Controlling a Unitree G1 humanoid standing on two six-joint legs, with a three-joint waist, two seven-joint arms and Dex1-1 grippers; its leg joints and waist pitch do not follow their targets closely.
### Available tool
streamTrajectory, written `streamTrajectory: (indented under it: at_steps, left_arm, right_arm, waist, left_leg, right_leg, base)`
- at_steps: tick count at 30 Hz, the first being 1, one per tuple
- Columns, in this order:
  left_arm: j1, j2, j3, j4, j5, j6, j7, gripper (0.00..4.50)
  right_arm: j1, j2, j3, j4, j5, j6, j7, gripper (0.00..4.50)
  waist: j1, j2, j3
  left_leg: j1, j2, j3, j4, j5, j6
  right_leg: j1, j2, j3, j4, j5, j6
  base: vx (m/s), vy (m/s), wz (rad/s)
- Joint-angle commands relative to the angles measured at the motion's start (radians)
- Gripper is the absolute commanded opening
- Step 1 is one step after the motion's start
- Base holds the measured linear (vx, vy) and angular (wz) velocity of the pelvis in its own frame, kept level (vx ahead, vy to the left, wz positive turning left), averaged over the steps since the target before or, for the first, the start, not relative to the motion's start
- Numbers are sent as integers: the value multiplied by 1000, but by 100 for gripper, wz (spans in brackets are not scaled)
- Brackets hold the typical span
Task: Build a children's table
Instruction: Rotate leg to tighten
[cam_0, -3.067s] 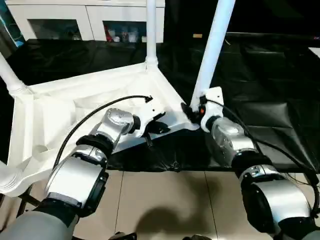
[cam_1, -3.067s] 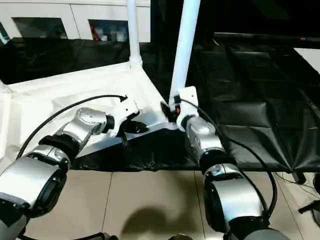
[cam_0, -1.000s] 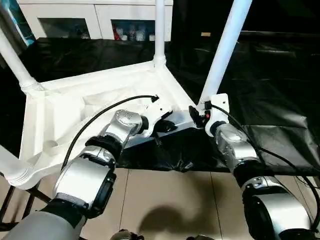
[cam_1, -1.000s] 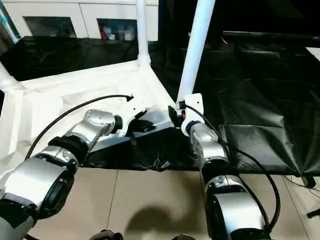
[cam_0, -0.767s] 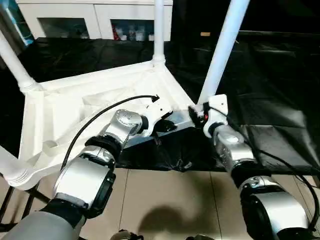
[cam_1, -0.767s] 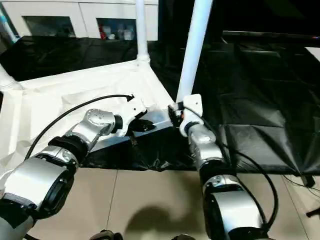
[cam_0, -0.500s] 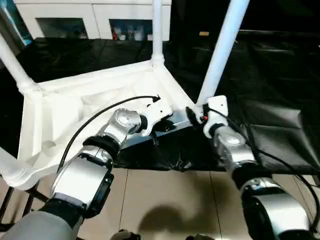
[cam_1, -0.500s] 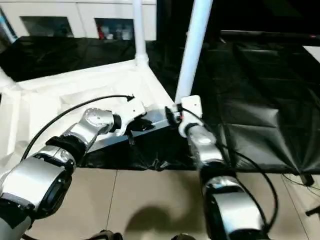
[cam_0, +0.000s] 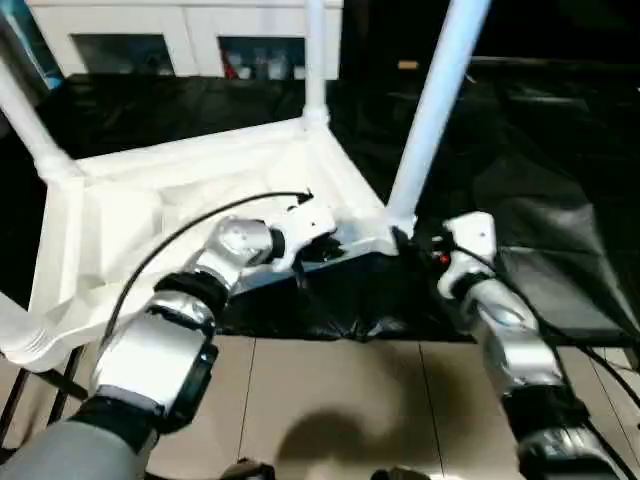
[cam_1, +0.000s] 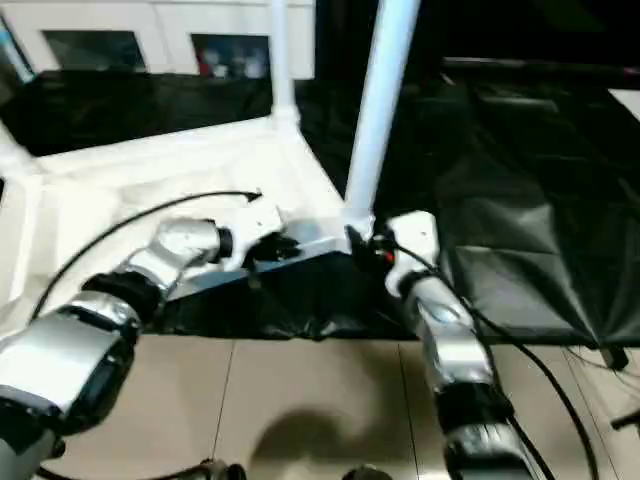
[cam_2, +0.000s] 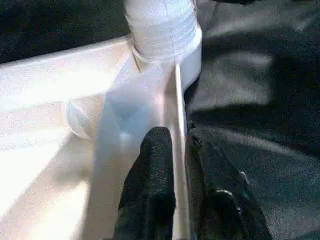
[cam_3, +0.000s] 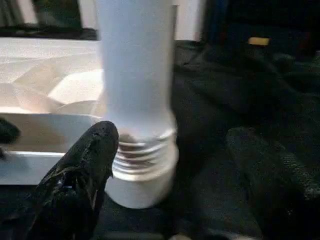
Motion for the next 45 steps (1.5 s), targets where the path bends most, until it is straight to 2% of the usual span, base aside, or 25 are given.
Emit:
streamTrajectory:
  at_steps: [1,6,7,11,13,14,15,16,17,18,20,22,24,26,28,30,33,35,37,38,39,41,42,44,45]
  left_arm:
    - [0,-3,17,-14,-22,-11,-19,99]
    - [2,7,76,-22,-69,31,95,104]
    - [3,10,89,-26,-74,49,151,104]
    - [63,11,233,-137,-202,101,300,104]
    - [140,-1,282,-257,-234,135,379,104]
    - [325,-53,348,-549,-287,203,448,104]
    - [361,-65,358,-605,-299,212,450,104]
    - [375,-68,360,-624,-296,215,455,104]
    - [489,-88,354,-768,-276,207,482,104]
    - [489,-88,354,-768,-276,207,482,104]
    - [677,-117,314,-988,-240,199,531,104]
    - [735,-121,288,-1063,-233,225,539,104]
    - [825,-121,246,-1170,-209,253,541,104]
    - [878,-147,250,-1225,-206,299,578,104]
    - [894,-146,240,-1248,-201,318,582,104]
    - [907,-143,226,-1278,-190,337,580,104]
    - [916,-142,214,-1302,-186,341,581,104]
    - [933,-135,196,-1347,-188,383,591,104]
    - [943,-137,191,-1381,-187,419,606,104]
    - [945,-137,191,-1387,-188,423,609,104]
    - [946,-137,192,-1390,-191,429,611,104]
    - [949,-135,193,-1395,-191,429,613,104]
    - [950,-133,193,-1397,-192,428,613,104]
    - [955,-132,195,-1414,-198,446,627,104]
    - [956,-133,196,-1417,-202,448,629,104]
  right_arm:
    - [14,1,-8,-38,18,29,-10,392]
    - [81,1,7,-175,24,113,-24,392]
    - [98,-1,12,-206,22,131,-28,392]
    - [179,0,13,-362,9,236,-73,392]
    - [212,-2,15,-423,4,259,-85,392]
    - [254,-4,17,-482,-12,276,-101,392]
    - [261,-4,17,-490,-14,278,-103,392]
    - [264,-4,18,-494,-15,278,-104,392]
    - [286,-5,29,-526,-28,283,-109,392]
    - [286,-5,29,-526,-28,283,-109,392]
    - [324,-1,48,-584,-34,305,-115,392]
    - [335,1,53,-604,-29,321,-119,392]
    - [350,7,61,-628,-30,342,-129,392]
    - [359,16,67,-631,-35,348,-137,392]
    - [363,22,66,-633,-36,353,-144,392]
    - [370,34,64,-640,-30,364,-154,392]
    - [376,37,70,-645,-29,367,-157,392]
    - [382,38,76,-655,-31,377,-160,392]
    - [388,40,79,-660,-29,383,-163,392]
    - [389,40,80,-661,-28,384,-162,392]
    - [389,39,80,-661,-27,386,-159,392]
    - [388,37,79,-660,-23,387,-154,392]
    - [388,37,79,-660,-22,387,-153,392]
    - [385,35,75,-657,-19,387,-152,392]
    - [386,36,73,-656,-18,386,-153,392]
  waist:
    - [1,-3,-84]
    - [-1,-3,-82]
    - [2,5,-83]
    - [2,-3,-82]
    - [2,-16,-77]
    - [0,-22,-73]
    - [1,-22,-71]
    - [-3,-14,-75]
    - [-6,-20,-82]
    - [-6,-17,-74]
    - [-8,-28,-70]
    - [-10,-23,-55]
    - [-18,-21,-40]
    - [-33,-29,-27]
    - [-48,-18,-16]
    - [-70,-17,-20]
    - [-90,-21,-41]
    - [-88,-27,-63]
    - [-94,-20,-71]
    - [-100,-18,-78]
    - [-101,-18,-80]
    - [-98,-20,-96]
    - [-95,-21,-98]
    - [-98,-23,-104]
    - [-112,-20,-101]
  left_leg:
    - [27,39,-21,-65,-183,90]
    - [25,38,-23,-66,-187,82]
    - [27,39,-24,-65,-188,81]
    - [24,37,-24,-65,-188,85]
    - [20,36,-22,-67,-202,84]
    - [18,54,-25,-74,-186,91]
    - [9,47,-25,-70,-178,100]
    - [20,40,-19,-66,-193,106]
    - [25,43,-19,-66,-206,89]
    - [17,48,-21,-73,-204,83]
    - [27,47,-20,-77,-271,56]
    - [45,54,-25,-90,-434,11]
    - [91,47,-31,-90,-624,-20]
    - [132,33,-34,-78,-714,-29]
    - [144,36,-44,-86,-770,-42]
    - [127,42,-59,-100,-805,-53]
    - [78,25,-62,-106,-645,-26]
    - [52,13,-43,-96,-382,46]
    - [76,17,-41,-96,-332,77]
    - [85,16,-42,-90,-257,120]
    - [82,10,-42,-85,-209,146]
    - [88,-18,-45,-53,1,280]
    - [88,-25,-47,-45,38,309]
    - [128,-30,-81,-23,211,408]
    - [191,1,-127,-18,289,467]
  right_leg:
    - [58,-60,41,-66,-75,-263]
    - [58,-58,41,-69,-88,-253]
    - [57,-56,40,-66,-65,-251]
    - [59,-57,38,-65,-83,-252]
    - [57,-56,38,-73,-141,-236]
    - [68,-61,42,-66,-111,-258]
    - [65,-62,39,-68,-122,-249]
    - [51,-55,40,-76,-166,-240]
    - [50,-52,41,-77,-204,-214]
    - [48,-51,43,-82,-209,-195]
    - [40,-47,43,-91,-293,-159]
    - [38,-48,42,-106,-484,-108]
    - [32,-33,22,-135,-696,-52]
    - [27,-16,-8,-165,-796,-13]
    - [36,-10,-27,-173,-783,7]
    - [79,-18,-40,-157,-722,9]
    - [133,-46,-7,-155,-656,-28]
    - [159,-42,18,-144,-521,-111]
    - [146,-29,13,-126,-395,-172]
    - [148,-18,8,-105,-249,-226]
    - [153,-14,7,-97,-184,-241]
    - [164,1,7,-66,28,-251]
    - [168,4,10,-59,67,-249]
    - [148,33,5,-17,178,-195]
    - [88,36,0,14,129,-146]
  base:
    - [0,0,0]
    - [0,0,0]
    - [0,0,0]
    - [0,0,0]
    - [0,0,0]
    - [0,0,0]
    - [0,0,0]
    - [0,0,0]
    - [0,0,0]
    - [0,0,0]
    - [0,0,0]
    - [0,0,0]
    - [0,0,0]
    - [0,0,0]
    - [0,0,0]
    - [36,17,-12]
    - [53,23,-15]
    - [91,14,-11]
    - [116,6,-1]
    - [161,-1,9]
    - [161,-1,9]
    - [185,11,9]
    - [187,15,12]
    - [186,-1,18]
    - [180,-9,19]
